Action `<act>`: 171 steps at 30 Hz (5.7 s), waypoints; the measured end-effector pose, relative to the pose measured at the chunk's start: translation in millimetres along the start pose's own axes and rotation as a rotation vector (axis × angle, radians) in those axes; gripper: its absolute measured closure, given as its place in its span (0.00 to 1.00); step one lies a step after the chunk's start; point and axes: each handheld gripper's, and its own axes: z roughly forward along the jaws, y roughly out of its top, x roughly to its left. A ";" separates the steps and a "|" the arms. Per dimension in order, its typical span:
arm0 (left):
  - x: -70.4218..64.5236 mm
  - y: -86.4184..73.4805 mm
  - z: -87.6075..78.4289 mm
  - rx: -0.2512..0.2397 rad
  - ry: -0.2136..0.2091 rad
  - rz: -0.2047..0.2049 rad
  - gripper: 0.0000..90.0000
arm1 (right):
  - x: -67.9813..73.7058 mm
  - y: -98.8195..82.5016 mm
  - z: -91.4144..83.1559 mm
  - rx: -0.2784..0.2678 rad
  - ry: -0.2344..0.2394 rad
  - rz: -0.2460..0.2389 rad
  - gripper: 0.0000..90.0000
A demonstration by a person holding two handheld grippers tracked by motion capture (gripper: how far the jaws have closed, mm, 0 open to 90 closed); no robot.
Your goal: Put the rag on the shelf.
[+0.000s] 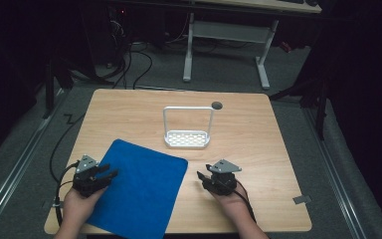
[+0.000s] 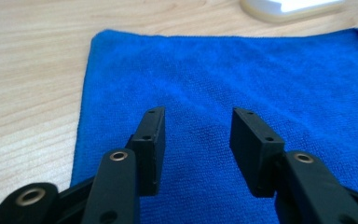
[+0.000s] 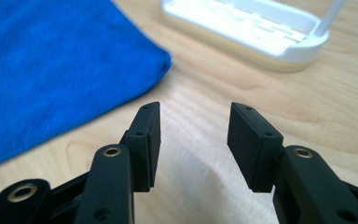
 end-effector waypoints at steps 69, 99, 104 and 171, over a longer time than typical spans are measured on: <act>-116.5 -15.3 27.1 0.180 -0.328 0.338 1.00 | -8.3 -33.0 -36.3 0.163 0.055 -0.078 1.00; -116.8 -11.4 38.7 0.115 -0.256 0.300 0.93 | -28.8 -29.7 -32.3 0.110 0.014 -0.010 0.94; -99.2 -5.6 30.2 0.040 -0.219 0.212 0.87 | -28.9 -26.7 -42.6 0.035 0.020 0.018 0.90; -49.7 53.1 111.8 0.031 -0.033 0.052 0.98 | -90.8 12.7 35.6 0.127 -0.154 0.178 0.81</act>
